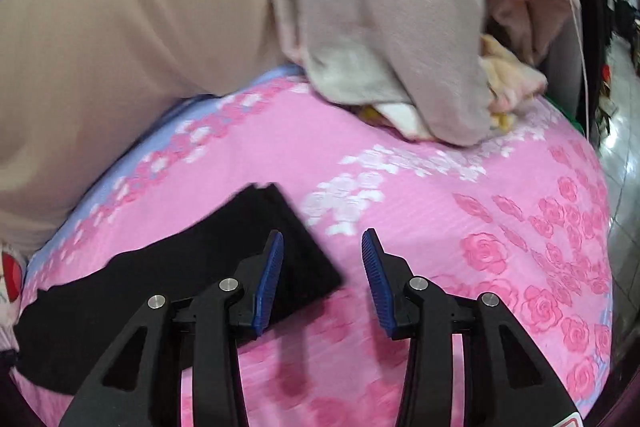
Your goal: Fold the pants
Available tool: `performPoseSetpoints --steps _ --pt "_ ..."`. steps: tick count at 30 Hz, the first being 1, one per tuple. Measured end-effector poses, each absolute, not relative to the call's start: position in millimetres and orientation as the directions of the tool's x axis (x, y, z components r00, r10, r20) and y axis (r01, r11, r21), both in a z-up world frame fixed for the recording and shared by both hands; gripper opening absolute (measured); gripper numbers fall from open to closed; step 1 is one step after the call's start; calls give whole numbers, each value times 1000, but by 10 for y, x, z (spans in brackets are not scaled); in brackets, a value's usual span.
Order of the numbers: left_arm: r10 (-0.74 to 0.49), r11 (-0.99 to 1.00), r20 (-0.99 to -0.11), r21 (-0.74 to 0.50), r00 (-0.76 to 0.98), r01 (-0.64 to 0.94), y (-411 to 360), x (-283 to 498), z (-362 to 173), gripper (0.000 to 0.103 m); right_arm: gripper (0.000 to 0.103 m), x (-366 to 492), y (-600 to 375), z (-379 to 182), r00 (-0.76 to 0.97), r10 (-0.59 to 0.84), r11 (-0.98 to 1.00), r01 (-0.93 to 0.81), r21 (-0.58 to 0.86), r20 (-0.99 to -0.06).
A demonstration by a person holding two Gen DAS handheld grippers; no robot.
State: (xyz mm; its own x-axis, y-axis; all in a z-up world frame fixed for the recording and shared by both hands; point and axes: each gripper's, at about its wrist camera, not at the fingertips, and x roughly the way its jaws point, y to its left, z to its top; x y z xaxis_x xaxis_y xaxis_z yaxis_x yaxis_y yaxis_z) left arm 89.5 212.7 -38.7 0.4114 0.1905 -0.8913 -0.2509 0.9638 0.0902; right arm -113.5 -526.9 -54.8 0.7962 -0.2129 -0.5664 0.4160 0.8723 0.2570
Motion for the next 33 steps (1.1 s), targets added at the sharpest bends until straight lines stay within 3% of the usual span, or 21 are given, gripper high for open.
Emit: performPoseSetpoints --steps 3,6,12,17,18,19,20,23,27,28,30,33 --pt "159 966 -886 49 435 -254 2080 1043 -370 80 41 -883 -4614 -326 833 -31 941 211 266 -552" --pt "177 964 -874 63 453 -257 2050 1139 -389 81 41 -489 -3760 -297 796 130 980 -14 197 -591" --pt "208 951 -871 73 446 -301 2437 1156 -458 81 41 477 -1531 -544 537 482 833 -526 172 -692" --pt "290 922 -850 125 440 -366 2957 1001 -485 82 41 1239 -418 -813 452 463 783 -612 112 -763" --pt "292 920 -850 124 439 -372 3049 979 -506 86 41 1332 -287 -866 438 454 782 -614 111 -776" --pt "281 921 -852 110 442 -373 3124 962 -531 90 37 1487 -160 -961 414 445 784 -609 121 -794" --pt "262 925 -854 89 449 -370 3181 952 -548 91 15 1597 -62 -1058 378 446 777 -613 141 -811" --pt "246 930 -844 67 477 -362 3243 975 -557 91 7 1623 130 -1097 388 434 759 -643 97 -813" --pt "310 921 -807 124 503 -368 3208 1178 -555 91 0 1829 30 -831 503 439 793 -607 58 -744" --pt "322 919 -796 133 512 -371 3200 1226 -561 91 0 1959 28 -902 538 358 825 -565 -12 -763" --pt "349 909 -780 147 519 -390 3231 1299 -567 92 0 2148 -22 -1063 505 299 849 -528 -15 -810" --pt "332 896 -792 95 512 -434 3334 1244 -444 90 6 1929 -274 -849 553 375 865 -497 66 -744"
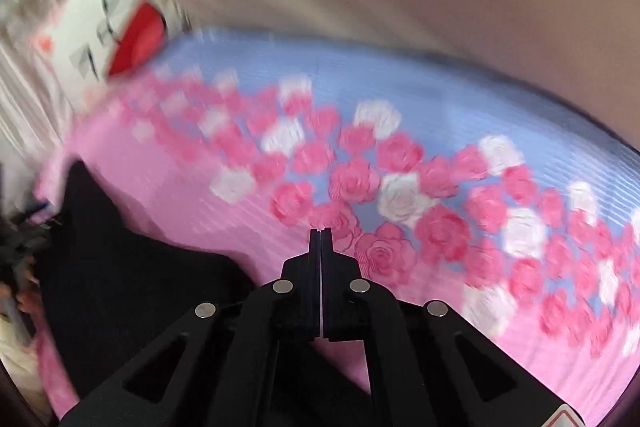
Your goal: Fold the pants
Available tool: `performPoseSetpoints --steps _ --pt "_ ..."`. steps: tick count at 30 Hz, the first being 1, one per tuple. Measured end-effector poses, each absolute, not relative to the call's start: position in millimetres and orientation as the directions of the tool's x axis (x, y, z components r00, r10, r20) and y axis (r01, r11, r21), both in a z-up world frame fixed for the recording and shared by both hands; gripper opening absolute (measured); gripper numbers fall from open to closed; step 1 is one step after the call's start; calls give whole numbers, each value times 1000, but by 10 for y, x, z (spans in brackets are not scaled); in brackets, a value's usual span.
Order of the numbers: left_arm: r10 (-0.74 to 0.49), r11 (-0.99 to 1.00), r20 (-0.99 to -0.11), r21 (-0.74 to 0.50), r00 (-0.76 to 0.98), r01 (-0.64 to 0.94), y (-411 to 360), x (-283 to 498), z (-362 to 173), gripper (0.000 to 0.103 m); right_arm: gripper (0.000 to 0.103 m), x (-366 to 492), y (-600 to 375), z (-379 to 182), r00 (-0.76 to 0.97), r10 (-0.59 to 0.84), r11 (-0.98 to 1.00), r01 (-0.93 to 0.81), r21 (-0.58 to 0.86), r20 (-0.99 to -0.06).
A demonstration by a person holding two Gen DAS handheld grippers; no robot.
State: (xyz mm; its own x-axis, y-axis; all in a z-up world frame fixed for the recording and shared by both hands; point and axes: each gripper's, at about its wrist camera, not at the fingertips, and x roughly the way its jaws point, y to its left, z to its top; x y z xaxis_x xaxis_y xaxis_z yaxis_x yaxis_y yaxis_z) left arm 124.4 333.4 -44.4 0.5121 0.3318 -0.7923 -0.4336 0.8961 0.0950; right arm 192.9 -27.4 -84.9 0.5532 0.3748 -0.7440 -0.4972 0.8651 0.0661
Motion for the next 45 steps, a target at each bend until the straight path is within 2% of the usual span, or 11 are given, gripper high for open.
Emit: performPoseSetpoints --steps 4,9,18,21,23,24,29,31,32,41,45 --pt "339 891 -755 66 561 -449 3398 1099 -185 90 7 1451 -205 -779 475 481 795 -591 138 -737" --pt "370 878 -796 131 478 -461 3382 1450 -417 92 0 1516 126 -1220 445 401 783 -620 47 -801" --pt "460 836 -739 175 492 -520 3388 1253 -248 93 5 1616 -3 -803 570 443 828 -555 72 -692" --pt "442 874 -685 182 580 -451 3114 1041 -1 94 20 1285 -484 -639 605 421 845 -532 51 -676" --pt "351 926 -686 152 638 -347 2828 1015 113 94 46 1108 -783 -674 592 388 851 -524 28 -706" --pt "322 939 -689 145 649 -312 2722 1038 130 94 47 1046 -881 -731 590 357 856 -518 0 -725" --pt "257 966 -696 176 670 -187 2038 1220 74 94 44 1076 -981 -939 562 333 846 -532 -23 -757" --pt "236 972 -715 180 658 -154 1873 1240 4 94 29 1158 -949 -1094 543 306 843 -537 -42 -782" --pt "237 972 -720 182 652 -151 1817 1231 -24 94 2 1178 -957 -1110 545 321 839 -543 -34 -775" --pt "365 930 -740 322 566 -179 1533 1415 -378 94 9 1322 -1100 -968 565 371 843 -538 12 -737" --pt "353 935 -739 299 574 -190 1522 1336 -305 94 26 861 -1663 -574 679 363 893 -449 31 -638"
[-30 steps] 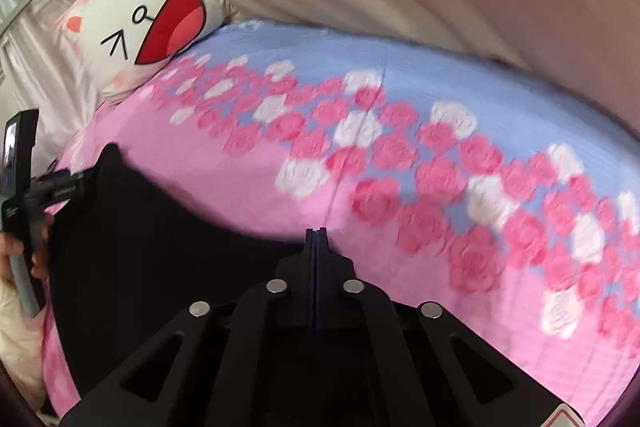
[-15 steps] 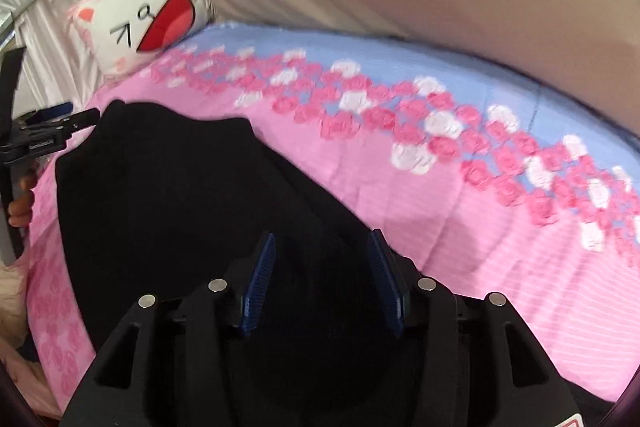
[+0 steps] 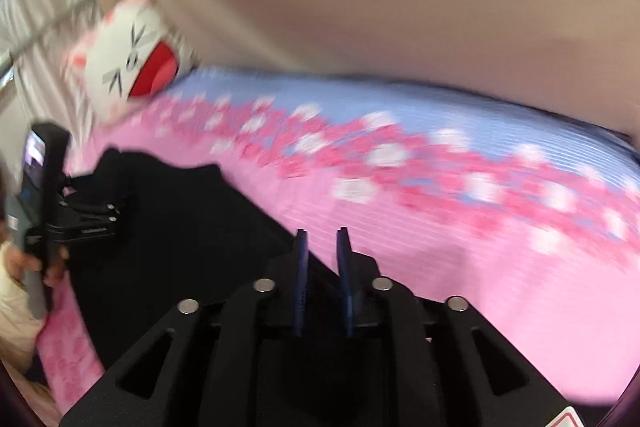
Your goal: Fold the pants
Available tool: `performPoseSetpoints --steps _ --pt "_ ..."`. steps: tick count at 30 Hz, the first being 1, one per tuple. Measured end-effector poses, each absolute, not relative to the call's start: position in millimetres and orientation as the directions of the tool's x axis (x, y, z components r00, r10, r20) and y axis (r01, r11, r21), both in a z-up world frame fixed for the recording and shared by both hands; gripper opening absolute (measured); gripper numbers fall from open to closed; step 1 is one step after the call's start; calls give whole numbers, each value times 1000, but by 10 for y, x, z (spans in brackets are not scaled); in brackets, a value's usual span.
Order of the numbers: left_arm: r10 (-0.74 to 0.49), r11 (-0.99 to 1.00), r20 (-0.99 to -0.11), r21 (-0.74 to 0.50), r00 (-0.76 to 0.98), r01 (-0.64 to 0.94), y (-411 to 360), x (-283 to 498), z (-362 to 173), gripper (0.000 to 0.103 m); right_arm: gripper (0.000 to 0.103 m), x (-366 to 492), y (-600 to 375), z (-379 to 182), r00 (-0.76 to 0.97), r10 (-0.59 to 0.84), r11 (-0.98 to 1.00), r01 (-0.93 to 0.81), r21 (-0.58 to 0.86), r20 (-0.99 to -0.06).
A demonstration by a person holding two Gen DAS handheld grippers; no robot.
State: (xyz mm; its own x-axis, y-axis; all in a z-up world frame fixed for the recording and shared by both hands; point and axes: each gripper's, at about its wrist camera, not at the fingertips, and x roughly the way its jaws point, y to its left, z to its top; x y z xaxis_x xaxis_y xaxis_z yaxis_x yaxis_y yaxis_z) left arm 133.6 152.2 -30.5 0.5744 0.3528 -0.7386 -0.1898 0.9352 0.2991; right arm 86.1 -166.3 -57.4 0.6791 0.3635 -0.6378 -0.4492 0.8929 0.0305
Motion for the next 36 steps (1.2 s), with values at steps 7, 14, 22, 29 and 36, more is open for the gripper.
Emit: performPoseSetpoints --steps 7,14,22,29,36 --pt "293 950 -679 284 673 -128 1067 1099 34 94 43 -202 -4032 -505 802 -92 990 136 30 -590" --pt "214 959 -691 282 690 -15 303 1085 4 94 40 -329 -5201 -840 701 -257 939 343 -1 -666" --pt "262 938 -704 348 660 -2 -150 1190 -227 94 5 -243 -5408 -691 783 -183 953 290 89 -594" --pt "312 924 -709 381 633 -30 -191 1302 -408 94 14 -341 -5451 -727 781 -187 939 320 123 -596" --pt "264 940 -694 341 669 -17 -152 1159 -212 94 58 -904 -5366 -577 795 -209 898 386 209 -570"
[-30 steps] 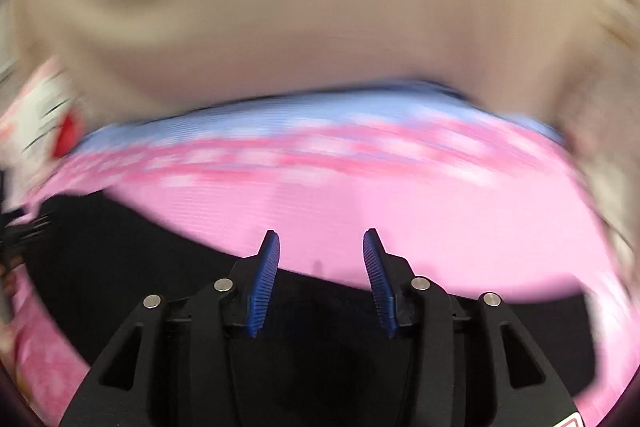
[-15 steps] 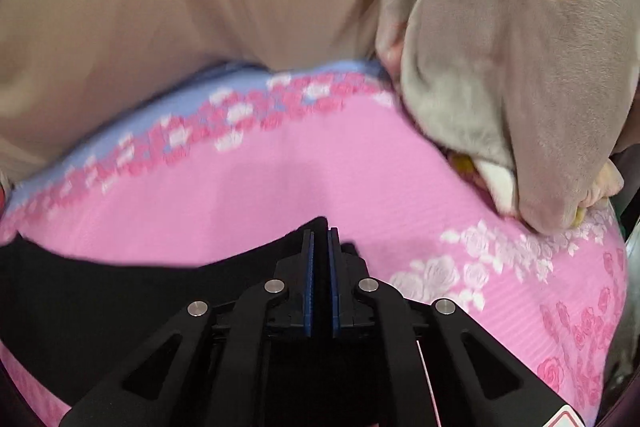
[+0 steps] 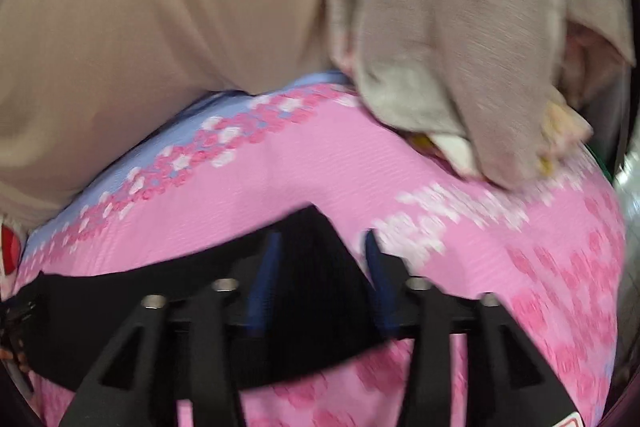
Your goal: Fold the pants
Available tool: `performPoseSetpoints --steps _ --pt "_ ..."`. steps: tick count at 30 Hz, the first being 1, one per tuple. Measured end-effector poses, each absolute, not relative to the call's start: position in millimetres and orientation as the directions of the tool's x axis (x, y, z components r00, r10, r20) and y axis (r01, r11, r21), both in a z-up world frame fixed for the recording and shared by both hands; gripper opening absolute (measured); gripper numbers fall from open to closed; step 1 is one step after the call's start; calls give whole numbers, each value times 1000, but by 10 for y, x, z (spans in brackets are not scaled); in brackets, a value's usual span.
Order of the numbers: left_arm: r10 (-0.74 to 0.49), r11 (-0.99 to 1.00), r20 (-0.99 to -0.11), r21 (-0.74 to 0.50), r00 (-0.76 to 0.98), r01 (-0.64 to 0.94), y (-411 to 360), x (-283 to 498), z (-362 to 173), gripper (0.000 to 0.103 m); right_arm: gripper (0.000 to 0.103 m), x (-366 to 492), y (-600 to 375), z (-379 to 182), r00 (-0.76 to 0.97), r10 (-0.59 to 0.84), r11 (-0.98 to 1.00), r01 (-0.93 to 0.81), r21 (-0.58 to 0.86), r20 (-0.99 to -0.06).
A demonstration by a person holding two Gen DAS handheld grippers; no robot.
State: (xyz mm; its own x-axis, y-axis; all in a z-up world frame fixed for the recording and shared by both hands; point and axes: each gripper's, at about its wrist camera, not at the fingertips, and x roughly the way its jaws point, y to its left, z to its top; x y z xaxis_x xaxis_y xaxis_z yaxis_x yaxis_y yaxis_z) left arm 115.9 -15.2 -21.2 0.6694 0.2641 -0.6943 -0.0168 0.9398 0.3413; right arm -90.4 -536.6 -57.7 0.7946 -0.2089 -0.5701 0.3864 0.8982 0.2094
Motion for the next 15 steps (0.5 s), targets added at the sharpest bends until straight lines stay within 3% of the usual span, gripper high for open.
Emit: performPoseSetpoints --steps 4,7,15 --pt "216 951 -680 310 701 8 -168 1007 -99 95 58 -1234 -5477 -814 796 -129 856 391 339 -592" --pt "173 959 -685 281 708 38 -218 920 -71 95 59 -1269 -5436 -969 775 -122 846 408 343 -620" --pt "156 967 -698 253 699 37 -116 688 -111 95 77 -1011 -5357 -1068 791 -43 807 387 445 -610"
